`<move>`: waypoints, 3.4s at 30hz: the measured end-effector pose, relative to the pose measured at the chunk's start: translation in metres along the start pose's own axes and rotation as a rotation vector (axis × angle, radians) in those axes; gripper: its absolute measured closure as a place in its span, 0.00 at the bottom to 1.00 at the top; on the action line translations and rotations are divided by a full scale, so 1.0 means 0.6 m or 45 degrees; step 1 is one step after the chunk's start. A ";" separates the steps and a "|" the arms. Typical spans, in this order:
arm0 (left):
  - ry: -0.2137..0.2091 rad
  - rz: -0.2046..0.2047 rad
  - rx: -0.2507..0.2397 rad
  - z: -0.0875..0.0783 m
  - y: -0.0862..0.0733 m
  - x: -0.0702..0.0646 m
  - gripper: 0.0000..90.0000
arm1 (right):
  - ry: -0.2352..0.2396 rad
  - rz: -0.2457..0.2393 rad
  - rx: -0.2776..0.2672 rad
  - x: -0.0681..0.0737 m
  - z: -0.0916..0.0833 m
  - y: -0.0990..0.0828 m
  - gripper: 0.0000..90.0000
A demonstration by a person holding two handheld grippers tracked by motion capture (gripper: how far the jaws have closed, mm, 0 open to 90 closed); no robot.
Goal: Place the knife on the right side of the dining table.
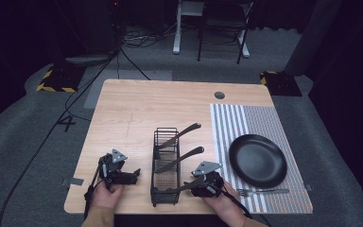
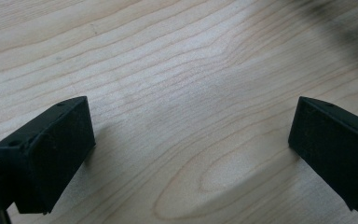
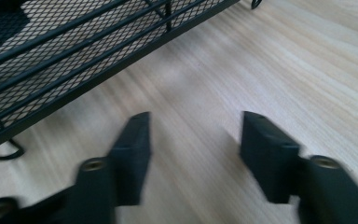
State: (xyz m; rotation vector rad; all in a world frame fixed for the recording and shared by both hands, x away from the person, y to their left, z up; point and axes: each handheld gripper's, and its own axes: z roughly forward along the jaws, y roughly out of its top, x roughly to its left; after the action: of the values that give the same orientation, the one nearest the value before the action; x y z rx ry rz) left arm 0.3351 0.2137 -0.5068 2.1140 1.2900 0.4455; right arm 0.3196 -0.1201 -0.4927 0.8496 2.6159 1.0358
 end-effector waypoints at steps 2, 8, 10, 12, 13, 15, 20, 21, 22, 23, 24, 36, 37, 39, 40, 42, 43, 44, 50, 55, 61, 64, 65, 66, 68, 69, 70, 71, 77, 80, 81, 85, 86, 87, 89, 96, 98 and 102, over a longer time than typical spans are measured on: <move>0.000 0.007 0.000 0.001 0.002 0.001 0.00 | 0.016 0.013 0.003 -0.001 -0.004 0.001 0.58; -0.005 0.014 -0.001 0.004 0.005 0.003 0.00 | 0.084 0.075 -0.023 -0.014 -0.058 0.018 0.62; -0.007 0.012 0.001 0.004 0.006 0.002 0.00 | 0.082 0.074 -0.032 -0.017 -0.075 0.024 0.63; -0.006 0.012 0.002 0.005 0.006 0.003 0.00 | 0.082 0.074 -0.037 -0.018 -0.081 0.026 0.63; -0.008 0.010 0.001 0.005 0.007 0.003 0.00 | 0.077 0.072 -0.046 -0.021 -0.091 0.030 0.63; -0.007 0.005 -0.001 0.006 0.007 0.003 0.00 | 0.084 0.073 -0.067 -0.028 -0.107 0.037 0.65; -0.009 0.004 0.000 0.006 0.007 0.002 0.00 | 0.112 0.094 -0.101 -0.044 -0.133 0.052 0.67; -0.009 0.004 0.000 0.006 0.007 0.002 0.00 | 0.111 0.094 -0.107 -0.048 -0.137 0.054 0.67; -0.009 0.004 0.000 0.006 0.007 0.002 0.00 | 0.108 0.095 -0.112 -0.051 -0.142 0.057 0.67; -0.009 0.005 0.000 0.006 0.007 0.002 0.00 | 0.106 0.097 -0.119 -0.053 -0.146 0.060 0.67; -0.009 0.004 0.000 0.006 0.007 0.002 0.00 | 0.105 0.096 -0.128 -0.055 -0.151 0.063 0.67; -0.009 0.004 0.000 0.006 0.007 0.002 0.00 | 0.091 0.024 -0.241 -0.048 -0.200 0.101 0.65; -0.009 0.004 0.000 0.006 0.007 0.002 0.00 | 0.084 0.017 -0.250 -0.050 -0.203 0.104 0.65; -0.009 0.004 0.000 0.006 0.007 0.002 0.00 | 0.069 0.009 -0.257 -0.055 -0.206 0.110 0.65; -0.009 0.005 0.000 0.006 0.007 0.002 0.00 | 0.068 0.010 -0.260 -0.058 -0.207 0.113 0.65; -0.008 0.005 0.001 0.006 0.007 0.002 0.00 | 0.066 0.015 -0.270 -0.066 -0.208 0.119 0.65; -0.008 0.005 0.000 0.006 0.007 0.002 0.00 | 0.062 0.016 -0.278 -0.070 -0.209 0.123 0.65; -0.006 0.008 0.001 0.005 0.007 0.002 0.00 | 0.057 0.015 -0.283 -0.074 -0.209 0.126 0.65; 0.000 0.010 0.004 0.004 0.006 0.002 0.01 | 0.054 0.030 -0.307 -0.098 -0.207 0.151 0.66; 0.002 0.009 -0.001 0.004 0.005 0.002 0.01 | 0.071 0.038 -0.301 -0.115 -0.204 0.176 0.67; 0.000 0.007 0.001 0.004 0.005 0.002 0.01 | 0.067 0.019 -0.277 -0.119 -0.199 0.199 0.67; 0.002 0.009 -0.001 0.004 0.005 0.002 0.01 | 0.093 0.018 -0.255 -0.123 -0.193 0.210 0.67; 0.002 0.009 0.000 0.004 0.005 0.002 0.01 | 0.114 0.027 -0.250 -0.127 -0.191 0.213 0.67; 0.002 0.009 0.000 0.004 0.005 0.002 0.01 | 0.134 0.040 -0.244 -0.131 -0.189 0.217 0.68; 0.000 0.007 0.000 0.004 0.005 0.002 0.01 | 0.156 0.047 -0.228 -0.137 -0.185 0.224 0.70; 0.002 0.009 -0.001 0.004 0.005 0.002 0.01 | 0.154 0.043 -0.218 -0.138 -0.182 0.227 0.71; 0.000 0.007 0.000 0.004 0.005 0.002 0.01 | 0.145 0.035 -0.206 -0.137 -0.181 0.229 0.73; 0.000 0.007 0.000 0.004 0.005 0.002 0.01 | 0.131 0.021 -0.202 -0.135 -0.180 0.231 0.73; 0.000 0.007 0.000 0.004 0.005 0.002 0.01 | 0.119 -0.016 -0.190 -0.127 -0.173 0.240 0.77; 0.000 0.007 0.000 0.004 0.005 0.002 0.01 | 0.130 -0.011 -0.180 -0.127 -0.169 0.243 0.79; 0.002 0.009 -0.001 0.004 0.005 0.002 0.01 | 0.135 -0.010 -0.179 -0.127 -0.168 0.244 0.80; 0.001 0.007 0.000 0.004 0.005 0.002 0.01 | 0.136 -0.023 -0.169 -0.125 -0.168 0.247 0.87; 0.002 0.009 -0.001 0.004 0.005 0.002 0.01 | 0.139 -0.028 -0.168 -0.124 -0.169 0.247 0.88; 0.002 0.009 -0.001 0.004 0.005 0.002 0.01 | 0.138 -0.031 -0.169 -0.122 -0.170 0.247 0.89; 0.002 0.009 -0.001 0.004 0.005 0.002 0.01 | 0.142 -0.042 -0.165 -0.118 -0.171 0.247 0.90; 0.002 0.009 -0.001 0.004 0.005 0.002 0.01 | 0.193 -0.076 -0.171 -0.102 -0.174 0.250 0.93; 0.001 0.008 0.000 0.004 0.005 0.002 0.01 | 0.181 -0.098 -0.181 -0.095 -0.175 0.253 0.93; 0.002 0.009 -0.001 0.004 0.005 0.002 0.01 | 0.184 -0.107 -0.204 -0.089 -0.181 0.259 0.93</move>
State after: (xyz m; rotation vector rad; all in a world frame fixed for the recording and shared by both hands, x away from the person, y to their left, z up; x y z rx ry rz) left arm 0.3392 0.2128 -0.5066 2.1188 1.2835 0.4511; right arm 0.3900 -0.1206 -0.3087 0.6453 2.6138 1.3071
